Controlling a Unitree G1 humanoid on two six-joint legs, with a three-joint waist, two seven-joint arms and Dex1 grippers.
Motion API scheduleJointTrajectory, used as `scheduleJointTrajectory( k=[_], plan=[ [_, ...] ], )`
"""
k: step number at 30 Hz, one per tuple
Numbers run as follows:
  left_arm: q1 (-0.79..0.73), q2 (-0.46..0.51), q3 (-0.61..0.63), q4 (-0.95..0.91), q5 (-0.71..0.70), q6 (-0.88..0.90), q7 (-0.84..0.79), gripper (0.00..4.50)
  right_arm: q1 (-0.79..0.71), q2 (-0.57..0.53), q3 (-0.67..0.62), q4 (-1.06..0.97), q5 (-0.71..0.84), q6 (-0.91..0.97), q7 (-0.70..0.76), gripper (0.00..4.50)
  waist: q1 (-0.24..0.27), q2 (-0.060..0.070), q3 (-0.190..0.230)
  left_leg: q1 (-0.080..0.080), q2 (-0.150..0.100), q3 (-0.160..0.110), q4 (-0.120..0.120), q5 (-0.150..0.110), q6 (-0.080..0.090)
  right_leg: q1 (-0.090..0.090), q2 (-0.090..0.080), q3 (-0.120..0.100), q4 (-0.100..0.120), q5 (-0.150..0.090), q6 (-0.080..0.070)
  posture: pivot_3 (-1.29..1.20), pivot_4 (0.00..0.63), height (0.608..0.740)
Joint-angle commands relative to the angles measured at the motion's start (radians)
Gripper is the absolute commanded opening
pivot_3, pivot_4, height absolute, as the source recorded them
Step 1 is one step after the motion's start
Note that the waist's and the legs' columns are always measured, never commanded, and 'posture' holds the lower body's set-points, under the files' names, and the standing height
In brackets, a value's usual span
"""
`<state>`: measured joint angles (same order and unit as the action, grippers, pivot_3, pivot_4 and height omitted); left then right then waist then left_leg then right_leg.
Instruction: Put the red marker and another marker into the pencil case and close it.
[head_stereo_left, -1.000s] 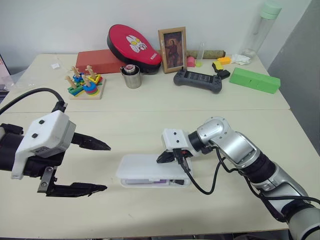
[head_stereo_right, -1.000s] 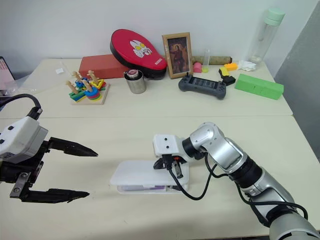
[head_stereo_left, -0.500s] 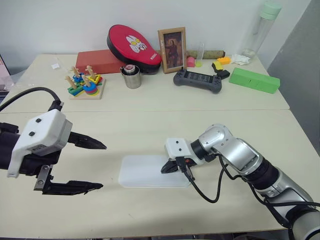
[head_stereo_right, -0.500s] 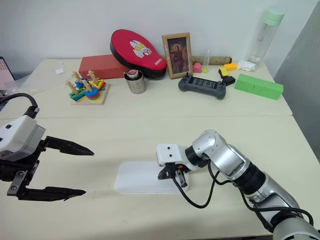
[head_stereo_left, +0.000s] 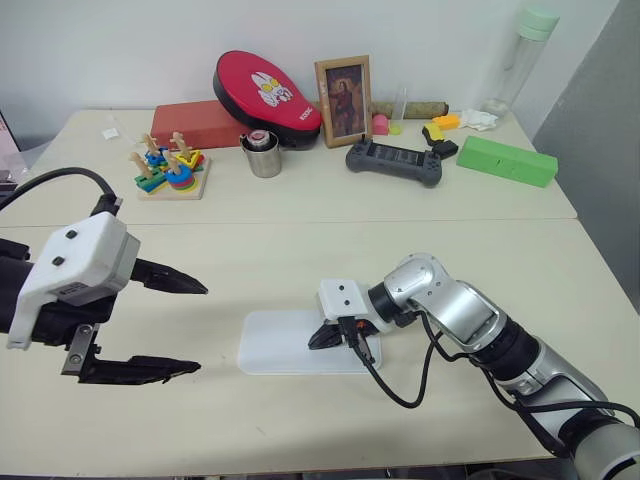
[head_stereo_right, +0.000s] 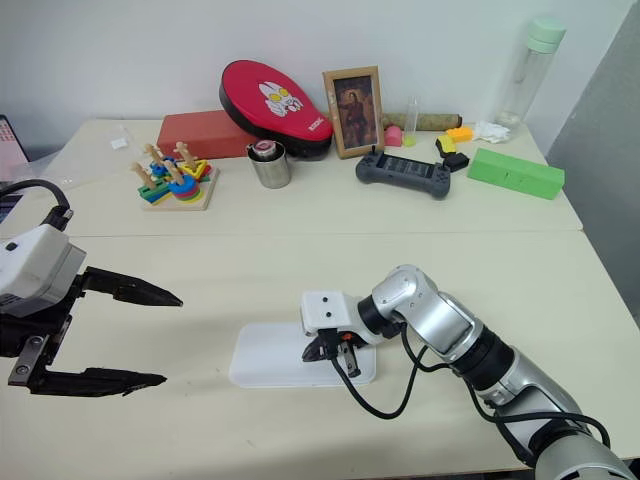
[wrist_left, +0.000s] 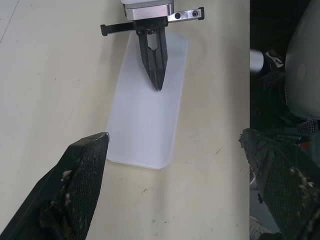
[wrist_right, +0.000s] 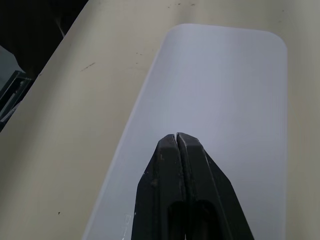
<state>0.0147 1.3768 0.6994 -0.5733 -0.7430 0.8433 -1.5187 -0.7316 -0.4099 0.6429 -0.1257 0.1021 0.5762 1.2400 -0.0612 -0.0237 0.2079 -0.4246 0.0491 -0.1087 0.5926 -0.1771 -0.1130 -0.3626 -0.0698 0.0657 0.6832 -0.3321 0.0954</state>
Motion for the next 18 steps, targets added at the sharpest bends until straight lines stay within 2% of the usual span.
scheduleJointTrajectory(
  k=[1, 9, 18],
  plan=[
    [-0.001, -0.011, 0.034, -0.017, -0.003, 0.013, 0.014, 4.50, -0.023, -0.007, -0.064, -0.025, 0.043, 0.072, -0.005, 0.01, 0.001, 0.000, 0.000, 0.000, 0.000, 0.000, 0.000, 0.000, 0.000, 0.000, 0.000, 0.000, 0.000, 0.000, 0.000, 0.00, 0.150, 0.740],
    [-0.003, -0.118, 0.038, -0.084, -0.034, 0.064, 0.176, 4.50, -0.027, -0.087, -0.197, -0.161, 0.146, 0.174, -0.001, 0.01, 0.003, 0.000, 0.000, -0.001, 0.000, 0.000, 0.000, 0.000, 0.000, -0.001, 0.000, 0.000, -0.001, 0.000, 0.000, 0.00, 0.150, 0.740],
    [0.107, -0.338, 0.015, -0.133, 0.068, 0.035, 0.464, 4.50, 0.031, -0.253, -0.339, -0.150, 0.159, 0.173, -0.052, 0.01, 0.004, 0.000, 0.000, -0.001, 0.000, 0.001, 0.000, 0.000, 0.000, -0.001, 0.000, 0.001, 0.000, 0.000, 0.000, 0.00, 0.150, 0.740]
  ],
)
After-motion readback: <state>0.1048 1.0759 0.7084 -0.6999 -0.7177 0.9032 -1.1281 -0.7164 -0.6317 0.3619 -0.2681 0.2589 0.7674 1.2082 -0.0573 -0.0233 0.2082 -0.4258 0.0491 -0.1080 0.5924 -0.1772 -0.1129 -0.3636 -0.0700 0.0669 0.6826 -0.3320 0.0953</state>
